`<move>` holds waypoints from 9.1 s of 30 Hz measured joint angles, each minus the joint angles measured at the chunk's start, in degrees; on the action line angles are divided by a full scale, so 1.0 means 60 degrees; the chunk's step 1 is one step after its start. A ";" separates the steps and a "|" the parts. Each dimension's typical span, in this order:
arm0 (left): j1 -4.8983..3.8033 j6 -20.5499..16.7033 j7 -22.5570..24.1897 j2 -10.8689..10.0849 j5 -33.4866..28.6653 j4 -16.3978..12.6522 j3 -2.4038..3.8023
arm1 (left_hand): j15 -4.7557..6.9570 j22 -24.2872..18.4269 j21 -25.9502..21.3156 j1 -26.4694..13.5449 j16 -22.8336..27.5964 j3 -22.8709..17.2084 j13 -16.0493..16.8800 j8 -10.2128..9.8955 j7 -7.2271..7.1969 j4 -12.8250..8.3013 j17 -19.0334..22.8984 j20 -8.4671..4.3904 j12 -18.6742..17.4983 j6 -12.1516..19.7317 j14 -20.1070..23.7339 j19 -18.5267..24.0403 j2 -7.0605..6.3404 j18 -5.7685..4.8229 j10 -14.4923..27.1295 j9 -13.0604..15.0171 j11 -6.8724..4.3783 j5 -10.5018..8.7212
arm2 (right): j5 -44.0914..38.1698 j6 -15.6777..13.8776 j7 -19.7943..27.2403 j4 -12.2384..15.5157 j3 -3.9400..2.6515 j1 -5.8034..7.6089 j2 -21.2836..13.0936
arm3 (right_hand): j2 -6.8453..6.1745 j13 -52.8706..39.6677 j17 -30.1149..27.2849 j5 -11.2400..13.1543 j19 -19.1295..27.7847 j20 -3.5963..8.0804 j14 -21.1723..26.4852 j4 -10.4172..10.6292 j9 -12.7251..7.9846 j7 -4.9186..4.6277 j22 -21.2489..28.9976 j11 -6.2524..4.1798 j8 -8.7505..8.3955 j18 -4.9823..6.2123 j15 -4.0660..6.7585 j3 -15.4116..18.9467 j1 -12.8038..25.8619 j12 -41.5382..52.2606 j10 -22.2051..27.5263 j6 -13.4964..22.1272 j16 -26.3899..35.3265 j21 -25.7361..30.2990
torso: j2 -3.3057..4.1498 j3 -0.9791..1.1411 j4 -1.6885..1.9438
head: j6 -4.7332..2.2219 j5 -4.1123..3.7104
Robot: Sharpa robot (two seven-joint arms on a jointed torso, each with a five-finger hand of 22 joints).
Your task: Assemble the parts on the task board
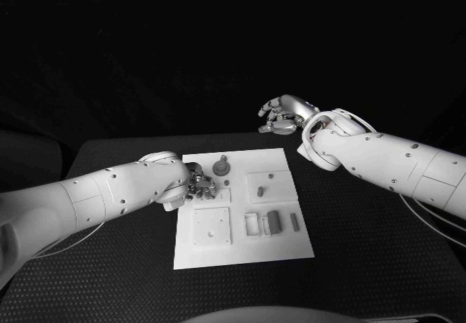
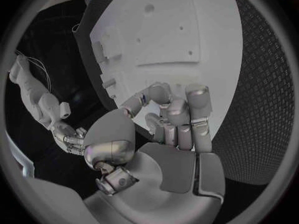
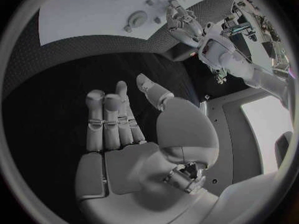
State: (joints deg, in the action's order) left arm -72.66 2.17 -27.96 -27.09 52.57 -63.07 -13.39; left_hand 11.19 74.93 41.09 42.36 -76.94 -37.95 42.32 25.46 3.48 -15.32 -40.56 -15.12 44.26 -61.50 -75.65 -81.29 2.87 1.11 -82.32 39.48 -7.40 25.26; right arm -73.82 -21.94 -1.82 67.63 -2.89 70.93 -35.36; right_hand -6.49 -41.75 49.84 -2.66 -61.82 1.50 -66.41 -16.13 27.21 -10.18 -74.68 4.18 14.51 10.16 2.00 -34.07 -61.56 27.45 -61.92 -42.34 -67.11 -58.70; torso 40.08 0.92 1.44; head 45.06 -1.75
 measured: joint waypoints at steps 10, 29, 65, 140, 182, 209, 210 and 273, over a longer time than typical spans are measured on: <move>0.0011 0.0057 -0.0012 0.0051 0.0000 0.0075 0.0008 | 0.0000 -0.0001 0.0045 -0.0011 -0.0046 -0.0007 -0.0010 0.0005 0.0000 -0.0007 0.0022 0.0001 0.0054 0.0000 0.0000 0.0000 0.0011 0.0000 0.0000 0.0368 0.0000 0.0049 | 0.0000 0.0004 0.0000 0.0000 0.0000 0.0000 0.0002 | 0.0000 0.0001 0.0000 0.0000 0.0000 -0.0001 0.0000 0.0000 0.0000 0.0000 0.0001 0.0000 0.0000 0.0000 0.0000 0.0000 0.0000 0.0000 0.0000 0.0000 0.0000 0.0000 | -0.0001 -0.0007 0.0000 | 0.0029 0.0003; 0.0029 0.0045 0.0009 0.0066 0.0006 0.0071 0.0001 | 0.0019 -0.0003 0.0187 -0.0201 -0.0305 0.0685 -0.0181 0.0059 -0.0095 0.0208 0.0239 0.0035 0.0399 -0.0094 -0.0014 0.0034 -0.0133 0.0048 0.0058 0.2234 0.0004 -0.0790 | 0.0000 0.0050 0.0000 -0.0017 0.0000 0.0000 0.0017 | 0.0000 -0.0007 0.0001 0.0000 0.0014 -0.0014 0.0000 0.0000 0.0000 -0.0015 -0.0006 0.0000 0.0000 0.0001 0.0000 0.0000 0.0000 0.0000 0.0000 0.0015 0.0000 0.0000 | -0.0007 -0.0003 -0.0001 | 0.0041 -0.0049; 0.0097 0.0012 0.0062 -0.0050 -0.0155 0.0054 -0.0016 | 0.0256 0.0004 0.0193 -0.1095 -0.0527 0.1197 -0.0537 -0.0111 -0.0620 0.0936 0.0519 0.0046 0.0651 -0.0748 0.0057 0.0124 -0.1456 0.0258 0.0125 0.2642 0.0003 -0.3625 | 0.0001 0.0085 0.0004 -0.0047 0.0000 -0.0001 0.0033 | 0.0039 -0.0012 -0.0007 0.0000 0.0016 -0.0016 0.0030 0.0000 0.0000 -0.0018 -0.0003 0.0000 0.0000 0.0000 -0.0030 0.0000 0.0039 -0.0038 0.0000 0.0019 0.0000 0.0000 | -0.0011 -0.0004 0.0005 | 0.0070 -0.0087; 0.0080 -0.2887 0.3982 -0.0413 0.3902 0.1141 0.0334 | -0.0442 0.0004 -0.0662 -0.1035 -0.0258 0.3703 -0.3500 -0.1659 -0.0179 0.1546 0.0706 0.0440 -0.4318 -0.0934 0.0505 0.0341 -0.1227 0.0191 0.0209 0.0098 0.0807 -0.3713 | 0.0163 0.0127 0.0082 -0.0328 0.0003 -0.0058 -0.0155 | 0.0078 -0.0023 -0.0006 0.0000 -0.0020 -0.0012 0.0029 0.0000 0.0000 -0.0019 -0.0017 0.0000 0.0000 0.0000 -0.0030 0.0000 0.0078 -0.0037 0.0000 0.0020 0.0000 0.0000 | -0.0019 0.0003 0.0040 | -0.0125 0.0006; 0.0129 -0.0806 0.2443 0.0465 0.3876 0.2493 0.0370 | -0.0201 -0.0001 0.0501 -0.0665 -0.0885 0.3645 -0.2774 -0.1367 -0.0442 0.1776 -0.0303 0.0254 -0.3800 -0.1291 0.0581 0.0407 -0.0313 0.0331 -0.0001 0.0642 0.0584 -0.3711 | 0.0167 0.0141 0.0087 -0.0288 0.0004 -0.0060 -0.0104 | 0.0077 -0.0039 -0.0013 0.0000 -0.0018 -0.0016 0.0029 0.0000 0.0000 -0.0020 -0.0015 0.0000 0.0000 0.0001 -0.0030 0.0000 0.0077 -0.0037 0.0000 0.0020 0.0000 0.0036 | 0.0069 0.0002 -0.0017 | 0.0034 -0.0187; 0.0403 -0.0671 0.2355 0.0903 0.2927 0.3203 0.0377 | -0.0233 -0.0004 0.0479 -0.0297 -0.0445 0.3409 -0.2666 -0.1507 -0.0290 0.1487 -0.0276 0.0301 -0.3800 -0.1095 0.0569 0.0552 -0.0479 0.0328 0.0280 0.0661 0.0671 -0.3554 | 0.0167 0.0145 0.0085 -0.0270 0.0004 -0.0057 0.0008 | 0.0077 -0.0037 -0.0017 0.0000 -0.0004 -0.0031 0.0029 0.0000 -0.0001 -0.0020 -0.0019 0.0000 0.0000 0.0000 -0.0030 0.0000 0.0077 -0.0037 0.0000 0.0020 0.0000 0.0036 | 0.0068 0.0005 -0.0016 | 0.0051 -0.0227; 0.0432 -0.0656 0.2350 0.0922 0.2906 0.3236 0.0377 | -0.0233 -0.0004 0.0479 -0.0297 -0.0445 0.3409 -0.2666 -0.1506 -0.0291 0.1487 -0.0276 0.0301 -0.3800 -0.1095 0.0569 0.0552 -0.0479 0.0328 0.0281 0.0667 0.0671 -0.3554 | 0.0167 0.0145 0.0085 -0.0266 0.0004 -0.0057 0.0008 | 0.0077 -0.0044 -0.0021 0.0000 -0.0004 -0.0031 0.0029 0.0000 0.0000 -0.0020 -0.0019 0.0000 0.0000 0.0001 -0.0030 0.0000 0.0077 -0.0038 0.0000 0.0020 0.0000 0.0036 | 0.0071 0.0005 -0.0016 | 0.0051 -0.0226; 0.0485 -0.0301 0.2202 0.0715 0.1684 0.3156 0.0508 | -0.0305 -0.0002 0.0366 -0.0040 -0.0269 0.2023 -0.2429 -0.1629 -0.0321 0.0653 -0.0555 0.0252 -0.3801 -0.1170 0.0407 0.0424 -0.0872 0.0323 0.0306 0.0860 0.0695 -0.3666 | 0.0149 0.0333 0.0054 -0.0346 0.0004 -0.0059 0.0039 | 0.0077 -0.0051 -0.0020 0.0000 -0.0001 -0.0034 0.0029 0.0000 0.0000 -0.0021 -0.0024 0.0000 0.0000 0.0001 -0.0031 0.0000 0.0076 -0.0037 0.0000 0.0021 0.0000 0.0036 | 0.0069 -0.0007 0.0009 | 0.0156 -0.0285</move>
State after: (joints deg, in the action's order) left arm -69.75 0.36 -14.75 -22.80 62.68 -44.13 -10.34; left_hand 9.35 74.91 43.28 42.12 -78.55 -25.81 27.75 15.69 1.55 -11.40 -43.89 -13.61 21.46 -68.52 -73.21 -78.75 -2.36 3.05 -80.48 44.64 -3.23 3.26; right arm -72.93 -19.94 -1.50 65.56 -2.87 70.58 -35.13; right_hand -6.03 -42.06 49.72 -2.66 -61.82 1.30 -66.24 -16.13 27.21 -10.31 -74.83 4.18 14.51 10.17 1.81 -34.07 -61.10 27.23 -61.92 -42.21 -67.10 -58.48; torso 40.49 0.88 1.50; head 45.99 -3.46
